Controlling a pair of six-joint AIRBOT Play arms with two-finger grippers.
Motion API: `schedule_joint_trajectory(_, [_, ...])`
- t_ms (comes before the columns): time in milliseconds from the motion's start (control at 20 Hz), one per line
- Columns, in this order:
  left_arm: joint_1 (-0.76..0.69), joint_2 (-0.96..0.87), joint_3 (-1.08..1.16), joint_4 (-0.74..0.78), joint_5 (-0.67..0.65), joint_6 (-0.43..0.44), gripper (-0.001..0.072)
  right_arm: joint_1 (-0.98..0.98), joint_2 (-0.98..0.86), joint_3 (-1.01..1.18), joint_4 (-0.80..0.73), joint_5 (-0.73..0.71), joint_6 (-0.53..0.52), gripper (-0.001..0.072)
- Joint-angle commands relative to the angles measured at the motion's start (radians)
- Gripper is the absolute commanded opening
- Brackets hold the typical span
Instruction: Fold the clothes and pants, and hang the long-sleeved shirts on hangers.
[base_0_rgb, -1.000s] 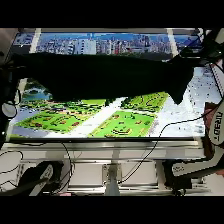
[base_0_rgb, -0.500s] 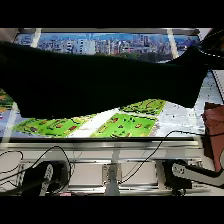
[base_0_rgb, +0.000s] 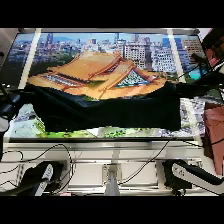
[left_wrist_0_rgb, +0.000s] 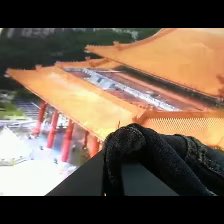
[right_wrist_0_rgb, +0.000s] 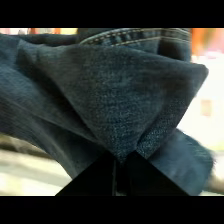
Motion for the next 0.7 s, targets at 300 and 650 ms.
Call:
schedule_joint_trajectory(300, [-0.117,-0.408,-0.010,-0.203,0.568,-0.003,0.0074,0.096,-0.193,-0.160,0.070,-0.856,0.021,0.0082])
schedule_joint_trajectory(650, [-0.133,-0.430,-0.010,-0.199,0.594,-0.003,0.0074,-0.129,-0.183,-0.106,-0.027,-0.591,0.036,0.0411])
